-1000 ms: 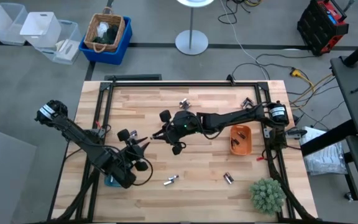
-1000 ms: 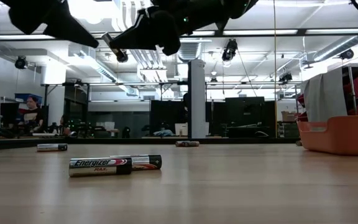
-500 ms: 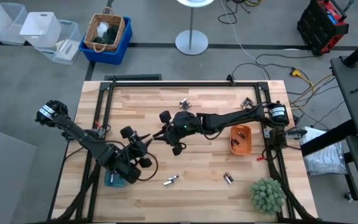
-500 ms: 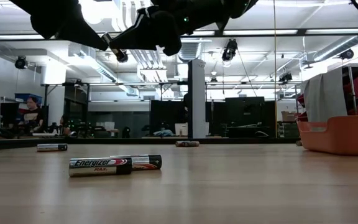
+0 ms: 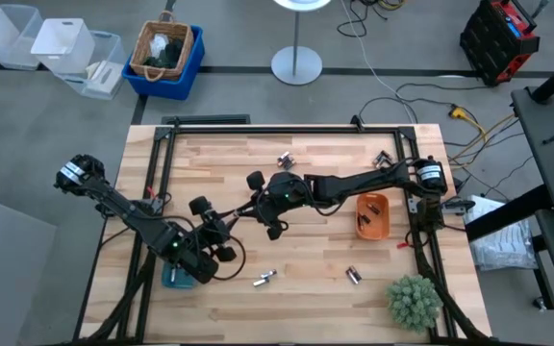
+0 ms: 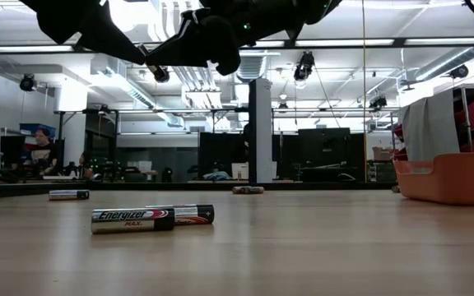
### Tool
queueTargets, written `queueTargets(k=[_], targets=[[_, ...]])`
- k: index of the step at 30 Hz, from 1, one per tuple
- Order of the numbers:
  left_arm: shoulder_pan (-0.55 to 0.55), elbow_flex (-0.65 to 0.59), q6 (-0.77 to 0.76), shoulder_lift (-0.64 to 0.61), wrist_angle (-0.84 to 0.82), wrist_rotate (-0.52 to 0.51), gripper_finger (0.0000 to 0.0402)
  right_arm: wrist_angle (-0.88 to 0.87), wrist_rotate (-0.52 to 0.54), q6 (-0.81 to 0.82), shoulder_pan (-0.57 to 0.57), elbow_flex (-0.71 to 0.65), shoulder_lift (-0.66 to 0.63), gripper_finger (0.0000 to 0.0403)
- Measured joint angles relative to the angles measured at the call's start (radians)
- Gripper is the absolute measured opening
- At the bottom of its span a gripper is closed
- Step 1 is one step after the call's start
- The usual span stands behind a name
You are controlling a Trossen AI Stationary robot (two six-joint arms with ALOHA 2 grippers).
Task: Sort batteries
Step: Put the silver battery into the blue bin
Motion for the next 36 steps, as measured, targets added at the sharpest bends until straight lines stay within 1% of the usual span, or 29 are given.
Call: queueTargets(k=[2, 7, 12, 30, 32, 36], targets=[[0.000, 0.000, 0.026, 0.000, 0.016, 0.000, 0.0078, -0.002, -0.001, 0.000, 0.000, 0.000, 0.000, 0.0038], [0.000, 0.000, 0.034, 0.000, 0.021, -0.001, 0.0078, -0.002, 0.000, 0.000, 0.000, 0.000, 0.000, 0.0038], [0.001, 0.003, 0.035, 0.000, 0.028, -0.044, 0.0078, 0.002, 0.002, 0.000, 0.000, 0.000, 0.000, 0.0038], [0.003, 0.014, 0.035, -0.002, 0.013, -0.043, 0.0076, 0.000, 0.002, -0.003, 0.000, 0.000, 0.001, 0.0038], [0.003, 0.014, 0.036, -0.002, 0.011, -0.042, 0.0068, 0.001, 0.003, -0.003, 0.000, 0.000, 0.001, 0.0038], [0.003, 0.014, 0.043, -0.002, 0.007, -0.033, 0.0021, -0.001, 0.005, -0.003, 0.000, 0.000, 0.001, 0.0038]])
